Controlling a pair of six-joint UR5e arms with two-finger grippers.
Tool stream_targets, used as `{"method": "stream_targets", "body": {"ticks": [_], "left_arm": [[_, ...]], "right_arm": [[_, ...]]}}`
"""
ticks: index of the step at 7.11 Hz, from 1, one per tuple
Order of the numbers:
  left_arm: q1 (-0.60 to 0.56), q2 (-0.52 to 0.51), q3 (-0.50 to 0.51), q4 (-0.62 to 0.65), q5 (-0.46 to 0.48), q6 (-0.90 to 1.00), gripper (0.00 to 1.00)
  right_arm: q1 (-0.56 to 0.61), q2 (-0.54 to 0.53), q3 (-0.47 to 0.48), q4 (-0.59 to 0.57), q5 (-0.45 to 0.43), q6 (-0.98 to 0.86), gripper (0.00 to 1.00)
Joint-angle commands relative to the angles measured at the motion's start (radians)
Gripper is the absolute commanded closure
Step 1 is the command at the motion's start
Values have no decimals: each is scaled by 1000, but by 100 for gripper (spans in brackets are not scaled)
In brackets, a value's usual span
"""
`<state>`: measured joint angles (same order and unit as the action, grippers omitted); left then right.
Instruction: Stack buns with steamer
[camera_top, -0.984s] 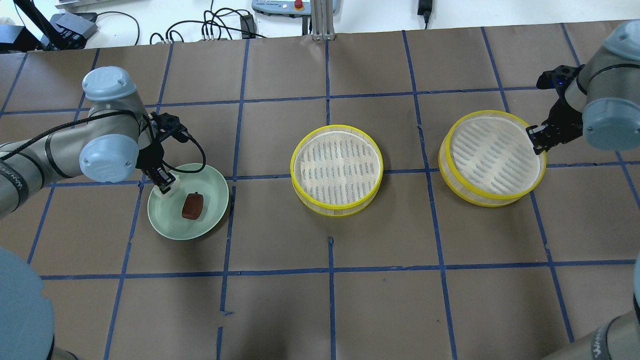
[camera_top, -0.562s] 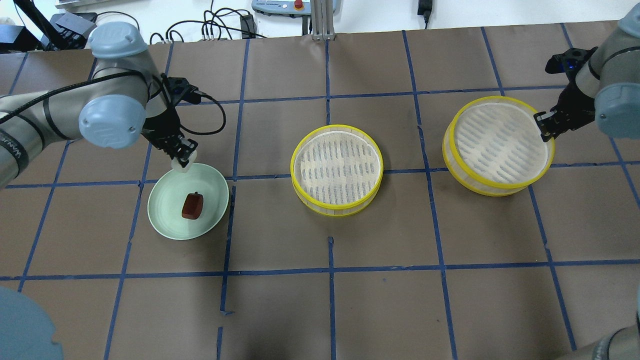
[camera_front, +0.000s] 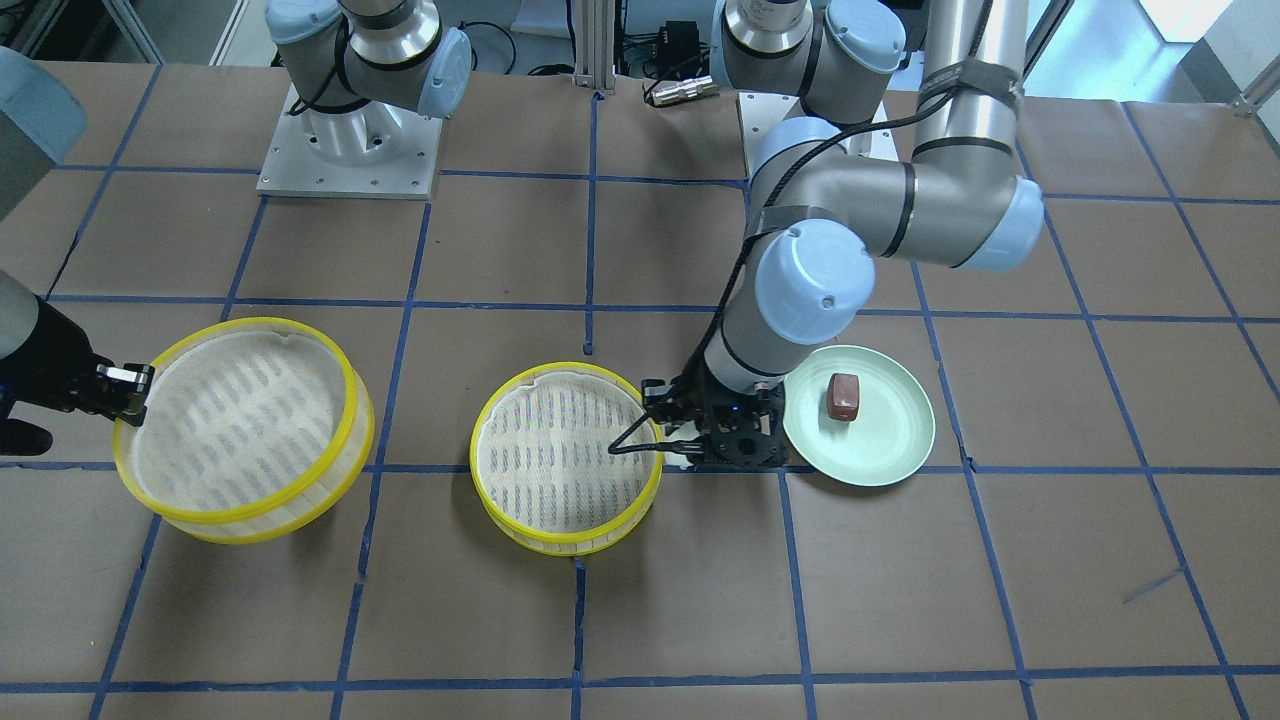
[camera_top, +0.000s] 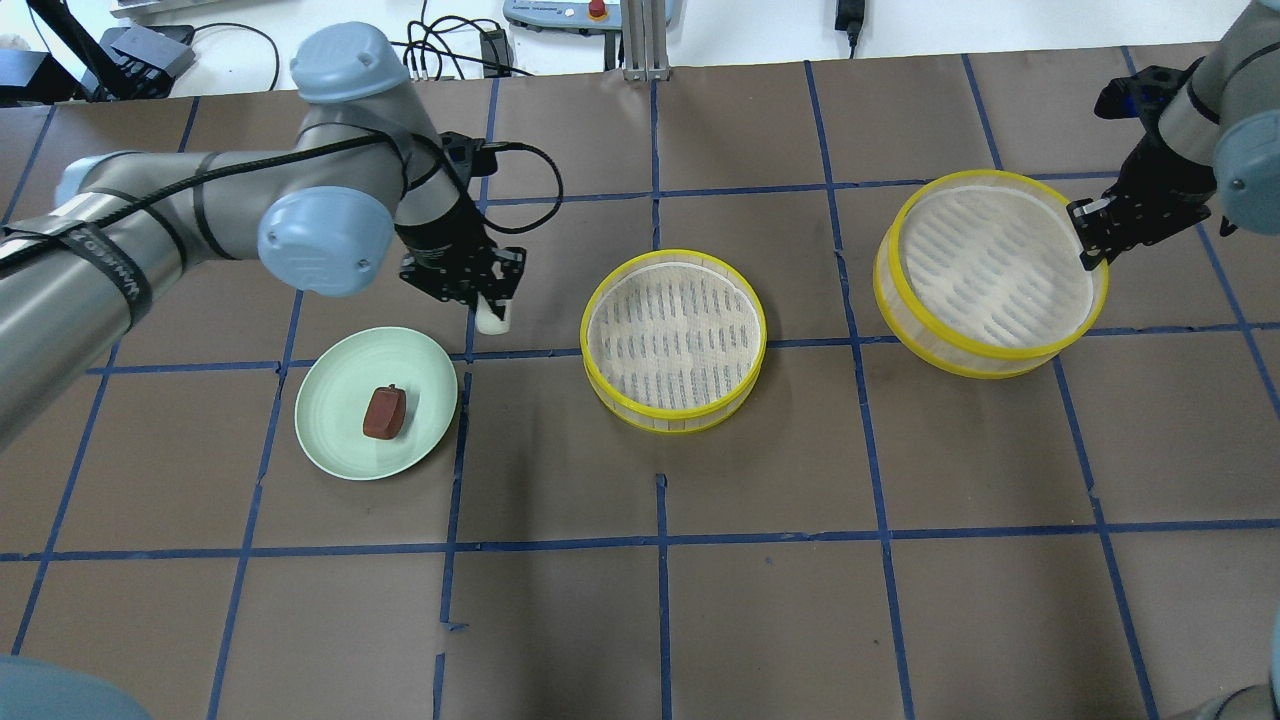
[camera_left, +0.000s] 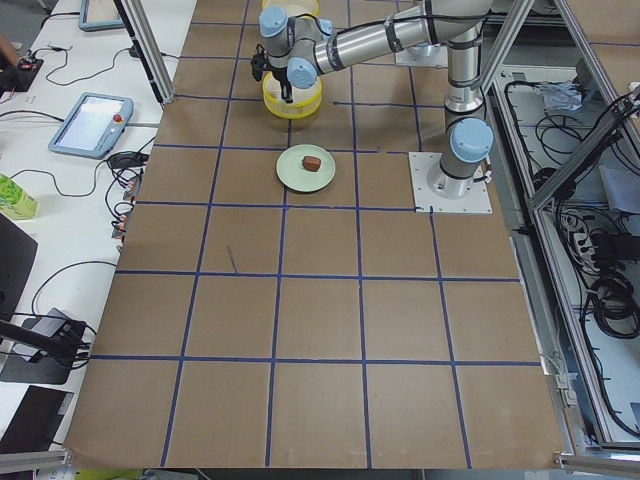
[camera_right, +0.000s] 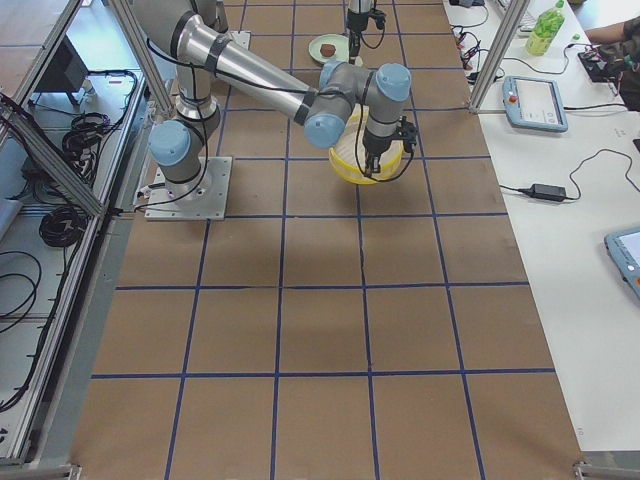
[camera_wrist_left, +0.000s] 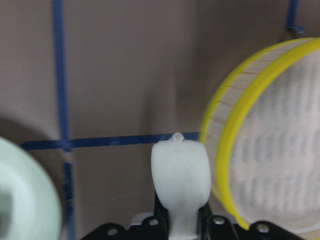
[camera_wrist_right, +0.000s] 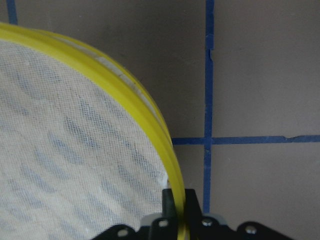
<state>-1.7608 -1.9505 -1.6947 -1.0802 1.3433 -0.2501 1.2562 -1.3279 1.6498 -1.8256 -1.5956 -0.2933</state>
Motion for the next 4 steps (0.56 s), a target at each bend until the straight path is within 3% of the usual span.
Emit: {"method": "stream_targets", "body": {"ticks": [1, 4], "left_arm": [[-81, -47, 0, 112, -32, -182, 1], [-81, -33, -2, 111, -18, -176, 0]], "right_arm": [[54, -2, -38, 63, -3, 97, 94], [68, -4, -41, 68, -1, 140, 94]]}}
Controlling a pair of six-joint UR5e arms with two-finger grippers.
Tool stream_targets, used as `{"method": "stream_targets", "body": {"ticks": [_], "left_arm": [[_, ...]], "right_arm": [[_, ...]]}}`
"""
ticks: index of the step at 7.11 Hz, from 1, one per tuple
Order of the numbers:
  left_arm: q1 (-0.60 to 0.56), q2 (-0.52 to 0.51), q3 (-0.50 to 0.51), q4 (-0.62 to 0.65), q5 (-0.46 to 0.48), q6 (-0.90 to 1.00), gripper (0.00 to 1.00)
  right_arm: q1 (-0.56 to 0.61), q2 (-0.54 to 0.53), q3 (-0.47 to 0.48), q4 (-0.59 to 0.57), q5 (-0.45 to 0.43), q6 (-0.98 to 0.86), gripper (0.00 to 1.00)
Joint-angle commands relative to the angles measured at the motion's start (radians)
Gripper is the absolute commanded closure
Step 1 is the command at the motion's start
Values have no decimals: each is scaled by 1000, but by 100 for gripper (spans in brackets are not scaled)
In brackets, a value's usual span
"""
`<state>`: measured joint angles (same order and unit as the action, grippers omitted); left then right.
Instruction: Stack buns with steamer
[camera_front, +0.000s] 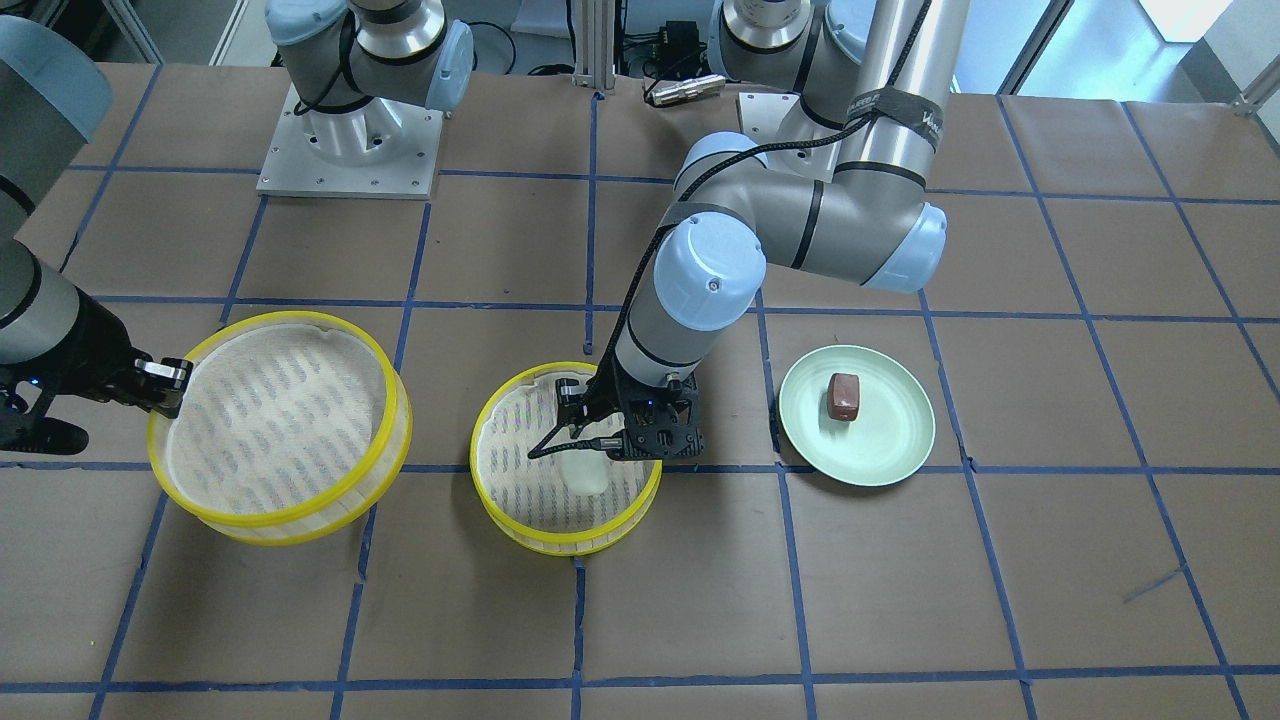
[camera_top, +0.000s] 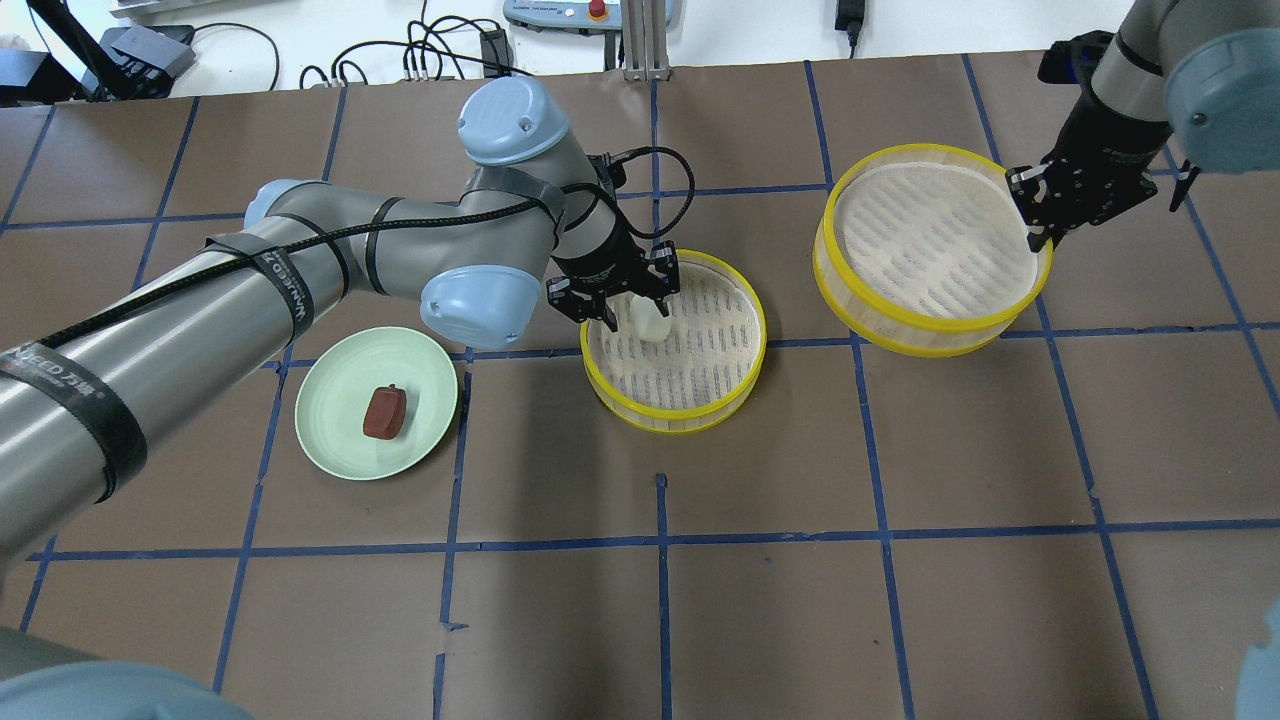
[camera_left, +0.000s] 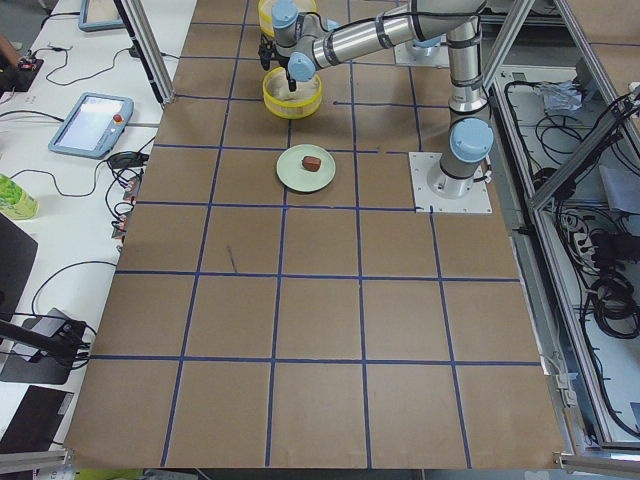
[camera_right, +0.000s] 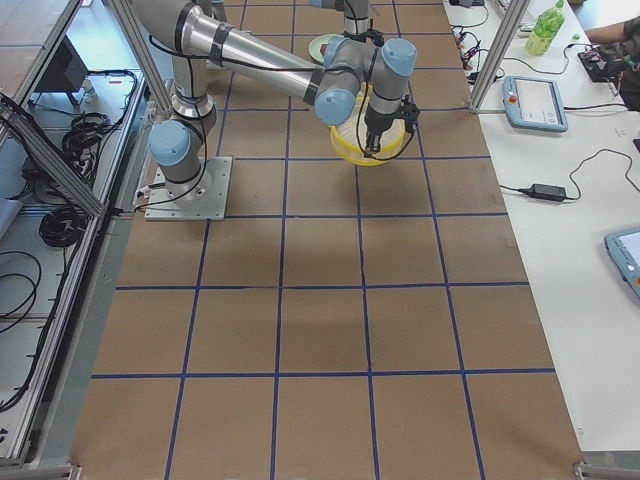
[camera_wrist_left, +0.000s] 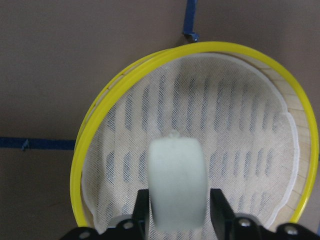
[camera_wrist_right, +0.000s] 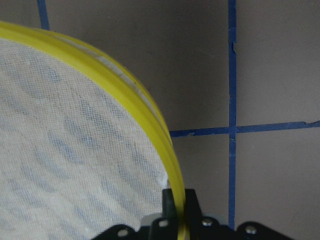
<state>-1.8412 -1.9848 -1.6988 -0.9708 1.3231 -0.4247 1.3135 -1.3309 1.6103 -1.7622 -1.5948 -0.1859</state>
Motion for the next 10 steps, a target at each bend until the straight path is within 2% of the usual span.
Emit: {"method": "stream_targets", "body": {"ticks": [1, 2, 3, 4, 6, 7, 8, 10], "left_arm": [[0, 4, 7, 1, 4, 0, 0], [20, 12, -16, -2, 74, 42, 0], [101, 35, -43, -70, 144, 219, 0], [170, 97, -100, -131, 163, 370, 0], [325, 130, -200, -146, 186, 721, 0], [354, 133, -234, -146, 232, 783, 0], [358, 130, -251, -146, 355, 800, 0], [359, 103, -265, -146, 378, 791, 0]], "right_arm": [[56, -5, -1, 13, 1, 98, 94], [126, -13, -1, 20, 3, 224, 94], [197, -14, -1, 17, 3, 315, 94], [243, -10, -1, 15, 3, 401, 95], [329, 15, -1, 1, 6, 535, 95], [372, 42, -1, -3, -10, 551, 95], [394, 68, -1, -37, -1, 580, 95], [472, 99, -1, -84, -8, 629, 95]]}}
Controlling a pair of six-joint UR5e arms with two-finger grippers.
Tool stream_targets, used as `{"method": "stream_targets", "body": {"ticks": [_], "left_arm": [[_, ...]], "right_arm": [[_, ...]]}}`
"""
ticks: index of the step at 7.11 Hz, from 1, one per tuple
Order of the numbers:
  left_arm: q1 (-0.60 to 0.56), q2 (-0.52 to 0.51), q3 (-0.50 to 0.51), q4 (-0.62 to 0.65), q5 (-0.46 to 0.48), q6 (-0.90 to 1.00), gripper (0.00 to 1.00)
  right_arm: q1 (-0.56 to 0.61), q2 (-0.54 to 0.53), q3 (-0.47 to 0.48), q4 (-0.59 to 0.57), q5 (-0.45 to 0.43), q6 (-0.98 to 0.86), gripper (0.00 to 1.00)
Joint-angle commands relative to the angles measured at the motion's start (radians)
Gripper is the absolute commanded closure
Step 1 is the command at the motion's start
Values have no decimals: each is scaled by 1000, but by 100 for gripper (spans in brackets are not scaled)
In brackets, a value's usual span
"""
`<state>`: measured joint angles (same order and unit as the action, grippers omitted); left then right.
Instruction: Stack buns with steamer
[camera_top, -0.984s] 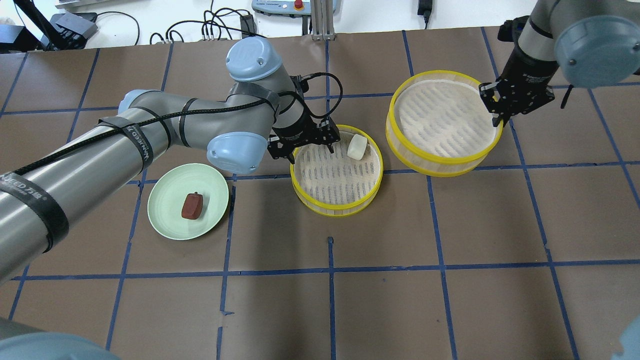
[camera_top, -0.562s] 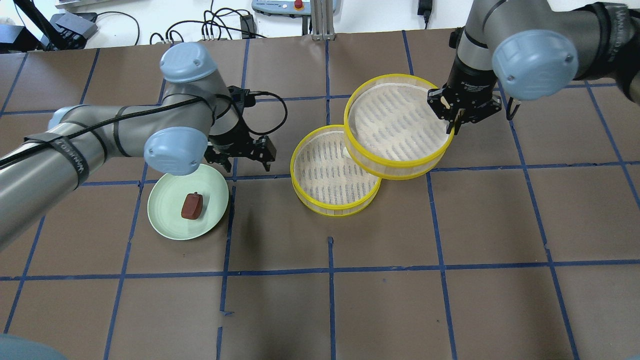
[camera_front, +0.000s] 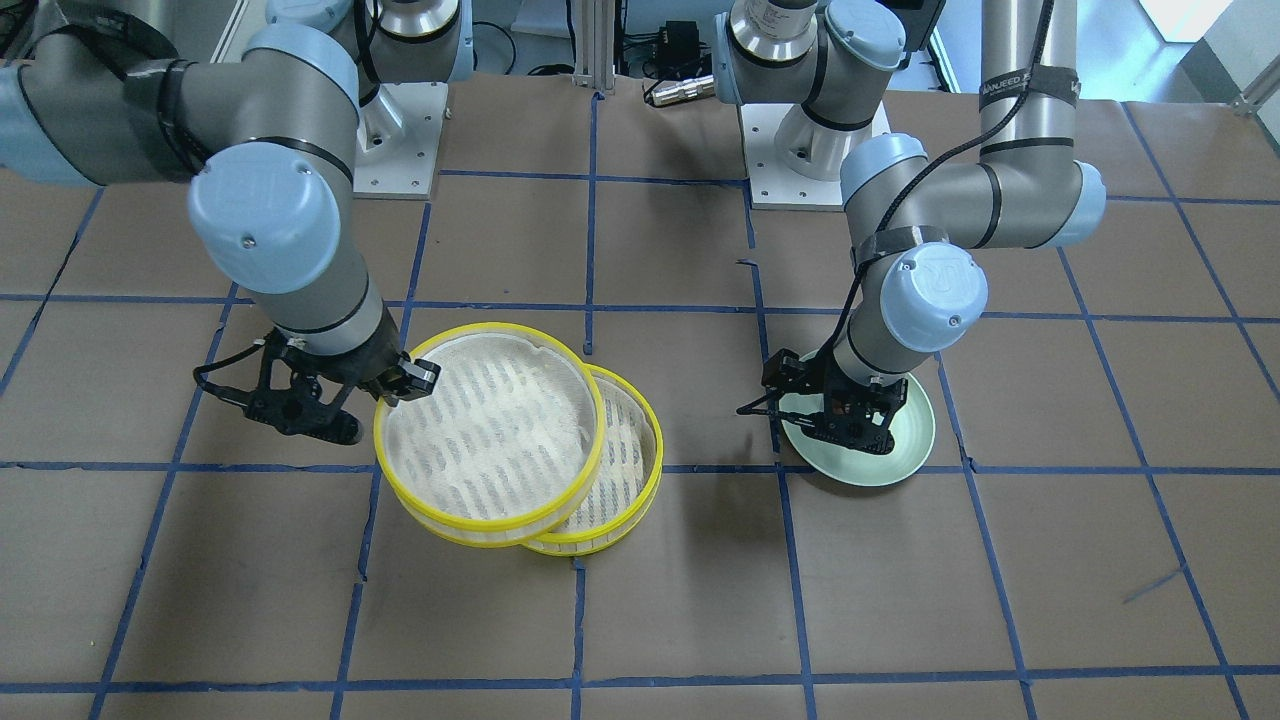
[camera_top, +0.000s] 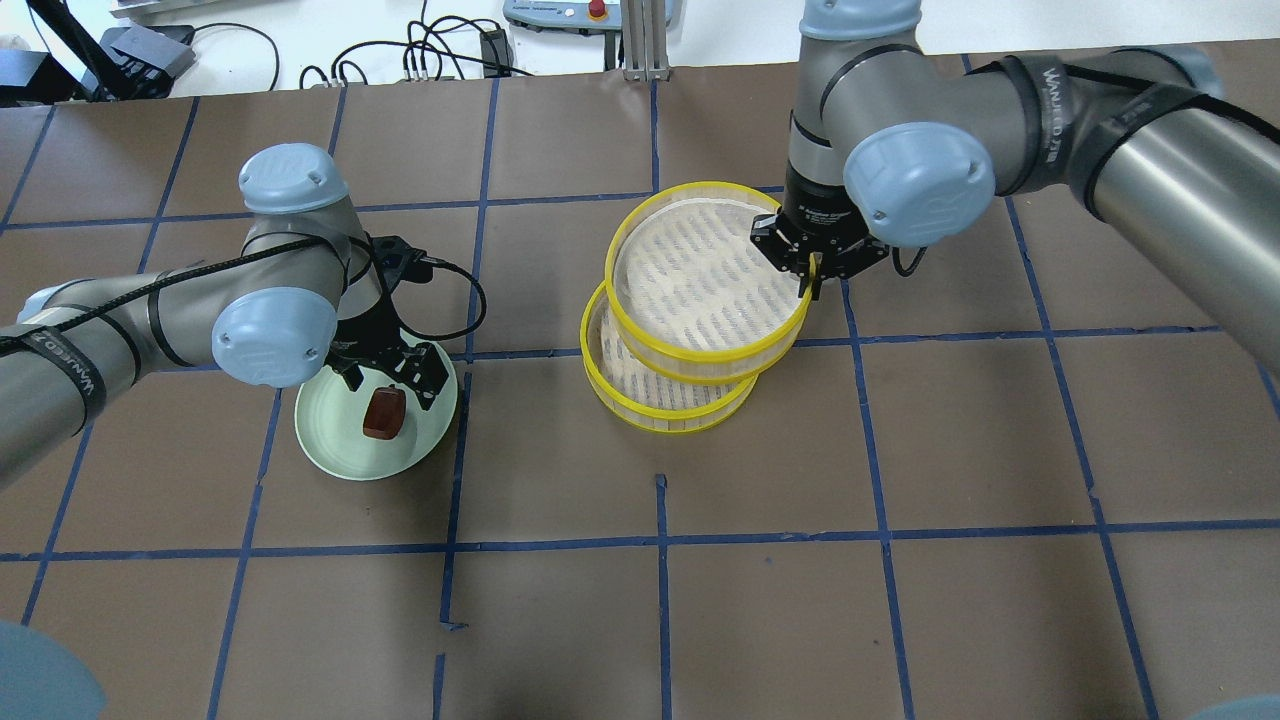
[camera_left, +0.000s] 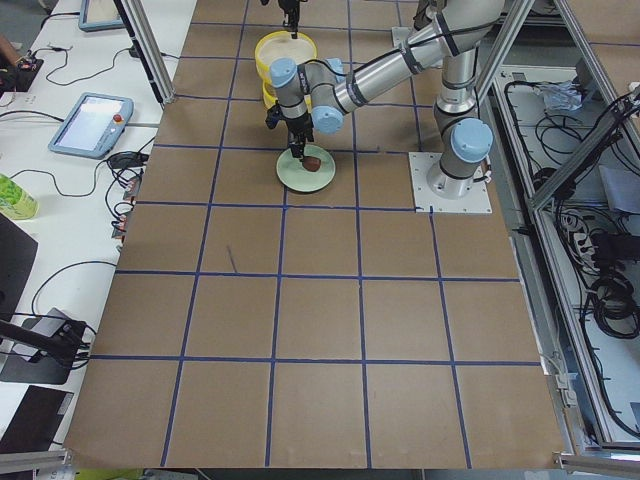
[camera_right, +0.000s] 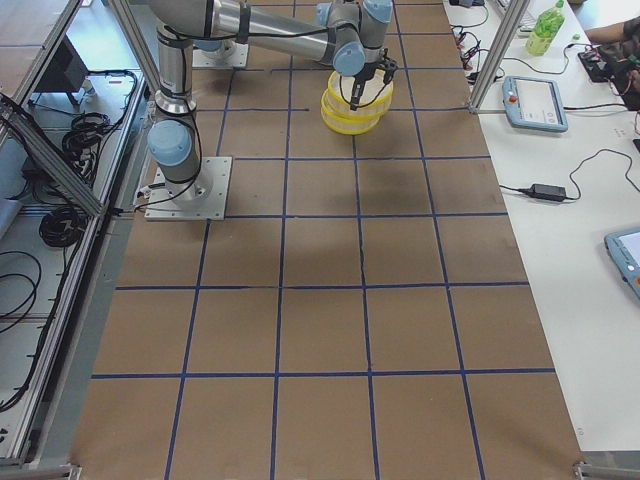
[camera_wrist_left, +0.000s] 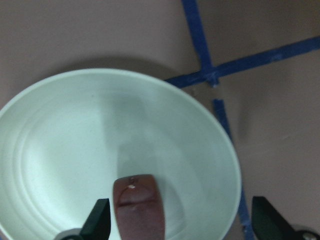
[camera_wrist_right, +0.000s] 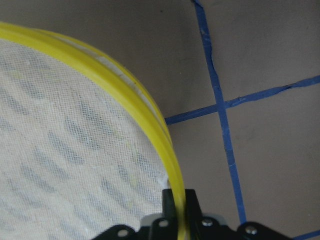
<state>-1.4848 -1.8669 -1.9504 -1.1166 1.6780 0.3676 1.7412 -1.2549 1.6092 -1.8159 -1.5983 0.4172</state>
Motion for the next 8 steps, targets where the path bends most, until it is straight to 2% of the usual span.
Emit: {"method": "stream_targets", "body": {"ticks": [1, 2, 3, 5, 7, 8], "left_arm": [[3, -44, -16, -2, 23, -4, 11], [3, -55, -10, 0, 23, -7, 53], [4, -55, -1, -2, 23, -9, 70], [4, -44, 34, 0, 25, -7, 70], [-5, -22, 167, -112, 6, -75, 70], [-26, -15, 236, -173, -115, -223, 69]], "right_arm": [[49, 28, 0, -45, 0, 47, 95], [49, 34, 6, -46, -3, 48, 95], [49, 46, 3, -48, -3, 43, 95], [49, 45, 5, -48, 0, 37, 95], [47, 40, 9, -42, -5, 32, 94], [47, 37, 15, -39, -6, 31, 92]]}}
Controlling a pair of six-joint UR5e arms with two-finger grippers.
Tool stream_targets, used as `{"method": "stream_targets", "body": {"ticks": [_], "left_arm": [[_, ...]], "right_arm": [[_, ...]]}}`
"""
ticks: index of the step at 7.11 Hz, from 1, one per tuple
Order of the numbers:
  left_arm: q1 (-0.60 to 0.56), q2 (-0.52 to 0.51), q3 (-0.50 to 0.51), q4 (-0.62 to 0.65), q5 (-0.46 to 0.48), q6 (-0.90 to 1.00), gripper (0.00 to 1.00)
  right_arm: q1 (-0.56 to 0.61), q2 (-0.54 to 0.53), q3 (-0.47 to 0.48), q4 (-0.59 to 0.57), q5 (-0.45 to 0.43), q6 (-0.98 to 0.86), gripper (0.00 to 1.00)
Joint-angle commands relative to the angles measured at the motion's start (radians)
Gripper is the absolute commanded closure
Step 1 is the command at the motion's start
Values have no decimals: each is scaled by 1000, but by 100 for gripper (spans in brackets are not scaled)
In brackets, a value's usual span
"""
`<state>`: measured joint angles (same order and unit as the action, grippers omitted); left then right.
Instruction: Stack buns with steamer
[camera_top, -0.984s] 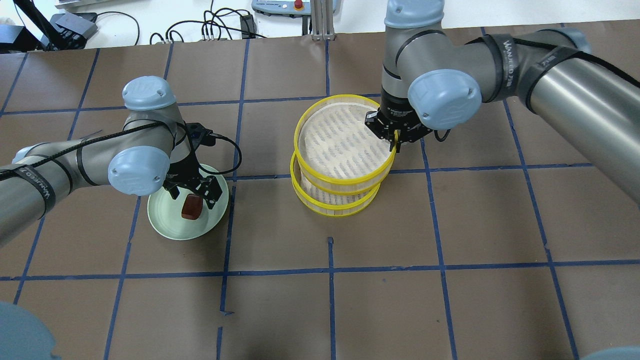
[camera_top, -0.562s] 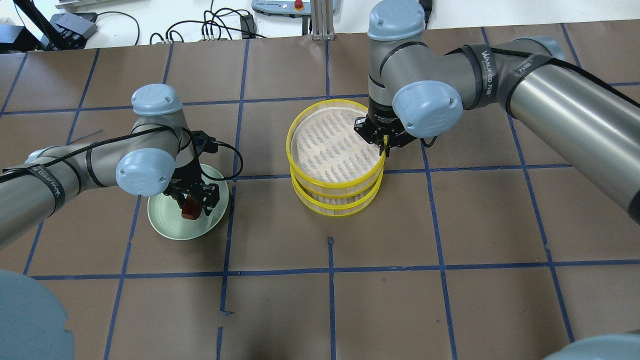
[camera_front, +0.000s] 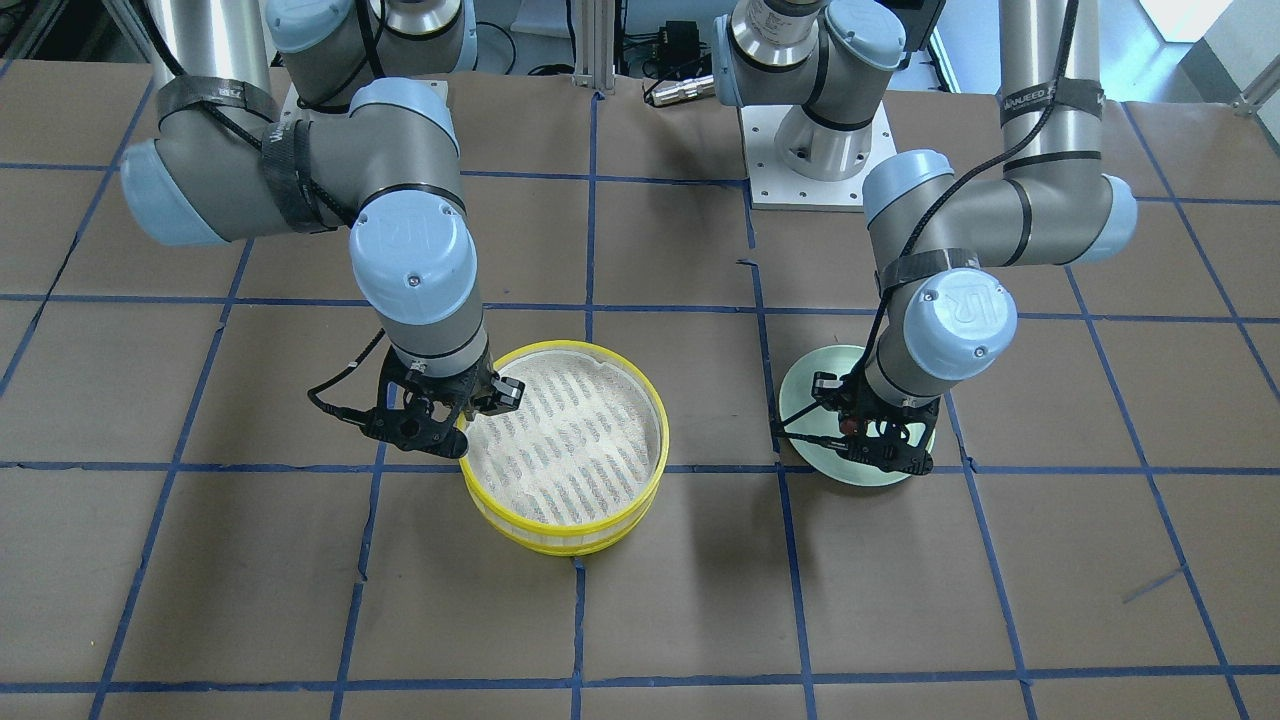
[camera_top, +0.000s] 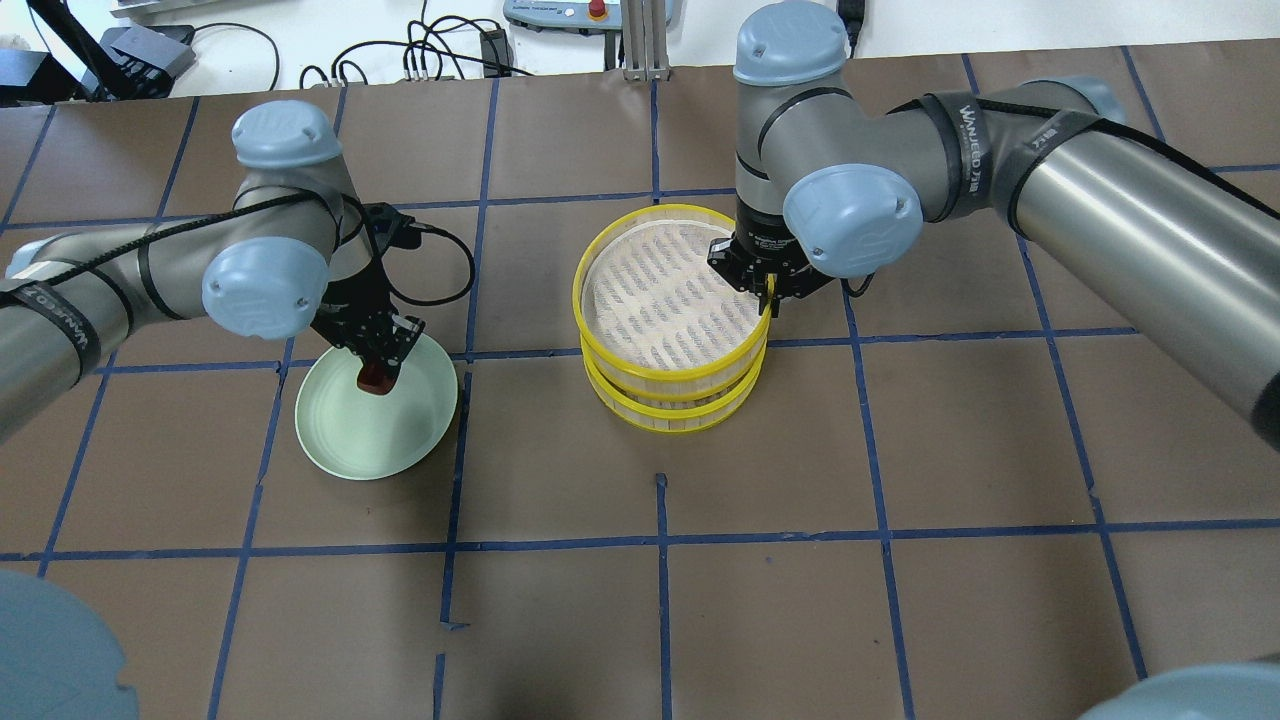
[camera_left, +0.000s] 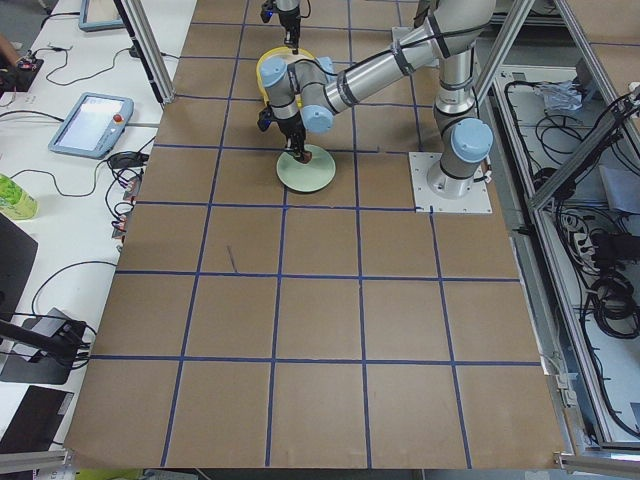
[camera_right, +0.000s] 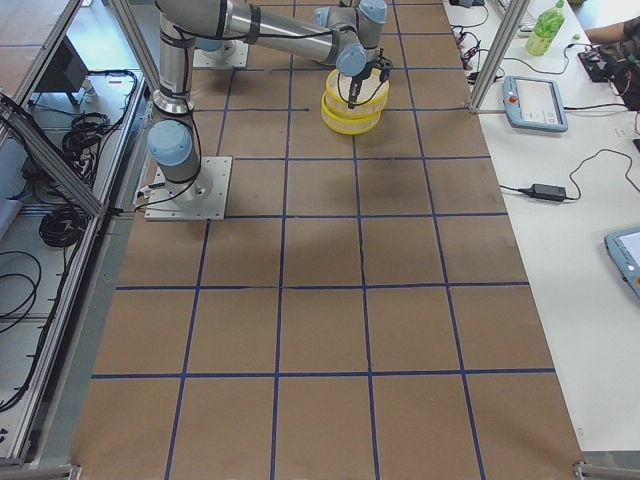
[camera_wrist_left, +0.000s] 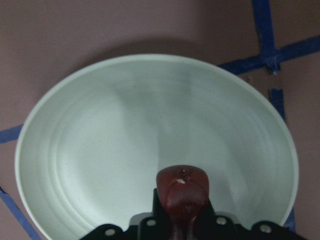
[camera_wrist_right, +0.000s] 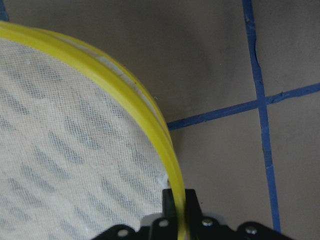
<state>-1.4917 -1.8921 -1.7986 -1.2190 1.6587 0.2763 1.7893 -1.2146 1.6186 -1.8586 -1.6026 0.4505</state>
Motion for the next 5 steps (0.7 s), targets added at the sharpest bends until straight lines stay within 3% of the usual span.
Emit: {"method": "stream_targets", "body": {"ticks": [1, 3, 5], "left_arm": [[-45, 11, 128, -92, -214, -293, 68], [-116, 13, 169, -79, -377, -550, 68], [-192, -2, 202, -56, -483, -783, 67]], "right_arm": [[-1, -3, 15, -2, 0, -6, 92], [-1, -5, 26, -4, 7, -4, 82], [-1, -6, 30, -2, 10, 1, 59]]}}
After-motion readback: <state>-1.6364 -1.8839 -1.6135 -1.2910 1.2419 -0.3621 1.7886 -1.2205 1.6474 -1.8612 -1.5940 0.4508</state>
